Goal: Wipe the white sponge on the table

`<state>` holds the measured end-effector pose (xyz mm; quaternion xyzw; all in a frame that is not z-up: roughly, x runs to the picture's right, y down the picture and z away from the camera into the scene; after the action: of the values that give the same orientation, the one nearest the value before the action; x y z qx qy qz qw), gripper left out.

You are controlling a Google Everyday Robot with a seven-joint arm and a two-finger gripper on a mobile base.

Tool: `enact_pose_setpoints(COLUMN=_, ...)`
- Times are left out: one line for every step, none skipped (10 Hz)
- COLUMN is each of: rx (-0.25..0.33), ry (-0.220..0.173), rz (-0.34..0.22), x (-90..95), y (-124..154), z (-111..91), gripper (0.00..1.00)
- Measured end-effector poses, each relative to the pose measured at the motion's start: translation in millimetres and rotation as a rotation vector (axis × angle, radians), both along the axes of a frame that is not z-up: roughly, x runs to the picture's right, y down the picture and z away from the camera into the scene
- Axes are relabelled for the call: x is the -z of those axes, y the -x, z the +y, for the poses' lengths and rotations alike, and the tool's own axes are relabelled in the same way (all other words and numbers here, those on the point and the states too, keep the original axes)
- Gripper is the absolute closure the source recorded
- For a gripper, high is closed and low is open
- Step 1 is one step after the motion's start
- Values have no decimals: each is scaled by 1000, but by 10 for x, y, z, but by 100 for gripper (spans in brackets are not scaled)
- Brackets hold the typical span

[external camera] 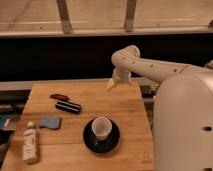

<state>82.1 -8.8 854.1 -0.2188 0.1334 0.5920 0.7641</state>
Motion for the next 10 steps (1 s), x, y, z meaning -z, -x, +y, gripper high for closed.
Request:
enact_pose_setpoints(rx=0, ry=0, rz=0, x=0, y=0, z=0, gripper=20)
enact_pose_setpoints(rx=0, ry=0, rz=0, x=0, y=0, z=0, gripper=20)
enact_pose_setpoints(rx=1, ry=0, rz=0, x=0, y=2, z=-3, gripper=20)
enact_pose_setpoints(rx=10, ry=-3, rz=0, x=20, y=10, z=-17, gripper=20)
enact_pose_setpoints(rx=32, ry=-5, rz=-5, x=37, y=65, z=-29, gripper=20)
enact_pose_setpoints(rx=47, ry=-4, rz=-18, x=48, y=169, z=-37, gripper=20)
enact_pose_setpoints(rx=80, ry=-4, rz=-50, x=74, y=436, z=-37, gripper=20)
enact_pose_setpoints(rx=112, ry=-3, rz=-78, x=108, y=660, z=-13, gripper=20)
enact_pose_setpoints(rx=152, ry=-6, rz=-107, x=153, y=906, z=27, gripper=20)
enact_pose_setpoints(rx=199, ry=-6, rz=-149, x=226, y=1247, z=91, gripper=20)
